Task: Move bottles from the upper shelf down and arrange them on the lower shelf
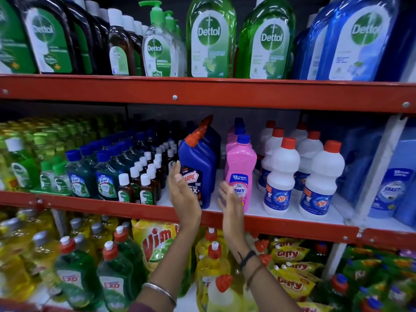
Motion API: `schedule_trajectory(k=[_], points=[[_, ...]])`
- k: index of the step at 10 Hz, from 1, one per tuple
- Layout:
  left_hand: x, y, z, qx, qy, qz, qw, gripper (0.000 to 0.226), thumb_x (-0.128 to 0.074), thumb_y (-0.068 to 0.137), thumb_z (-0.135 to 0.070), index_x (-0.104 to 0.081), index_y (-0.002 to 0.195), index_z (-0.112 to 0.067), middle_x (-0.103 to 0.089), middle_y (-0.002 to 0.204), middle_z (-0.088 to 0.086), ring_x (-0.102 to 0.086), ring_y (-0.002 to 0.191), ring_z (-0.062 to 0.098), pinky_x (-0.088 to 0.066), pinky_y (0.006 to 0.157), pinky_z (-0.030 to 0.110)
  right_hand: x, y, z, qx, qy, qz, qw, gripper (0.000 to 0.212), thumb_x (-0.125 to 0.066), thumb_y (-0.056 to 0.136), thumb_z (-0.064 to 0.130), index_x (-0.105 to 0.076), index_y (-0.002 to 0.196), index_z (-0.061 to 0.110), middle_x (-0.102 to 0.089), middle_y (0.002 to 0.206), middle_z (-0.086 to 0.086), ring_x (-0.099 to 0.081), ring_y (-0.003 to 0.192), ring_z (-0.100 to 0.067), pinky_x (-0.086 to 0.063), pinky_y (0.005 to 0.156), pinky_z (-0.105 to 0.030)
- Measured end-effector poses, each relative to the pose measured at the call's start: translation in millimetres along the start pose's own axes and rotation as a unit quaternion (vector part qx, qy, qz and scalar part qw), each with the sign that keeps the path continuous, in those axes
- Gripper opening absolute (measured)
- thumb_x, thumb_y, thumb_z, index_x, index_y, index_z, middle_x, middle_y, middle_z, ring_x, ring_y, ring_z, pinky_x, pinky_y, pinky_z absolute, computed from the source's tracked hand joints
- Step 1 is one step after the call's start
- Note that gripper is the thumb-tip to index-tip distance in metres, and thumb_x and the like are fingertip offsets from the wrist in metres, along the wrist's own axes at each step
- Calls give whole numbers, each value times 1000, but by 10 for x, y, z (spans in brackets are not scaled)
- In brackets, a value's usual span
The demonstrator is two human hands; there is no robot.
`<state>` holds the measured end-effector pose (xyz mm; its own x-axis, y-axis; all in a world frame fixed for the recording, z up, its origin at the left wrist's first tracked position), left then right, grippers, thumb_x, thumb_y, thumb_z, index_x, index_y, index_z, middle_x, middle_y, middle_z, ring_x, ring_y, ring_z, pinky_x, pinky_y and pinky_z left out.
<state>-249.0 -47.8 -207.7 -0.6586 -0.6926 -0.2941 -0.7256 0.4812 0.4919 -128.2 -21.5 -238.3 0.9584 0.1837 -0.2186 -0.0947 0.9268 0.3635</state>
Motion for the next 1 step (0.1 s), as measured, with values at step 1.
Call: schedule_trajectory(k=[1], points=[[-32, -60, -413, -178, 36, 26, 983, 60, -20, 99, -58, -44, 140, -21, -41, 150, -2, -33, 142, 20, -29, 114, 56, 432, -494, 3, 11, -19, -53, 998, 53, -45, 82, 62, -61, 118, 27, -66, 121, 6, -60, 114, -10, -52, 92, -25]])
Point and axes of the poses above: each hand's wrist, its own y-axis towards the middle knuckle, its own x-axis out of the back of the hand, z = x × y, the point moved 5 cm from there along y, towards the middle knuckle
